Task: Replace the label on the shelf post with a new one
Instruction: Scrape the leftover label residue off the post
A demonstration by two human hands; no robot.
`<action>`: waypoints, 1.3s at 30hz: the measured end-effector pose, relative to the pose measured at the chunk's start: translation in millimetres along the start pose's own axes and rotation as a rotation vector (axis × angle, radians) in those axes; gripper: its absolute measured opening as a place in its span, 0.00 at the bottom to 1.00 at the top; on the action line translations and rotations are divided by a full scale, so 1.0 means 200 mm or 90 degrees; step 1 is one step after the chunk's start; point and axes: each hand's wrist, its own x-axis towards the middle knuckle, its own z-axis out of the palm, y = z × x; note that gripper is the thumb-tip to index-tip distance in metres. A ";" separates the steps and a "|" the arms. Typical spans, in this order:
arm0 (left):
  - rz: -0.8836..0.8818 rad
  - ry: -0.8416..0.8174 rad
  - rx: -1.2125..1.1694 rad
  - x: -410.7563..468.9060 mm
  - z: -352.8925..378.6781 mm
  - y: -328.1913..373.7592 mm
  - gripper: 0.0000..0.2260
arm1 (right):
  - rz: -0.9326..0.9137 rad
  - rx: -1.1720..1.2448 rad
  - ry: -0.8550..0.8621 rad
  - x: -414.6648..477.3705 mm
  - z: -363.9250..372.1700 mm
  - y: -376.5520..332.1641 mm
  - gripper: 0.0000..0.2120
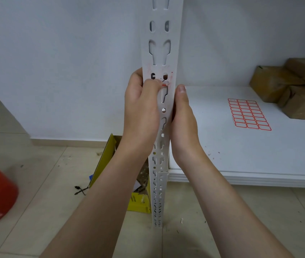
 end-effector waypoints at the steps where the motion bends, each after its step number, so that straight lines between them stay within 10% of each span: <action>1: 0.001 0.003 0.006 0.00 0.00 0.00 0.11 | -0.001 -0.002 0.005 0.01 0.00 0.00 0.49; 39: 0.019 -0.011 -0.008 0.01 -0.01 -0.04 0.09 | -0.008 0.015 -0.012 0.04 0.00 0.03 0.43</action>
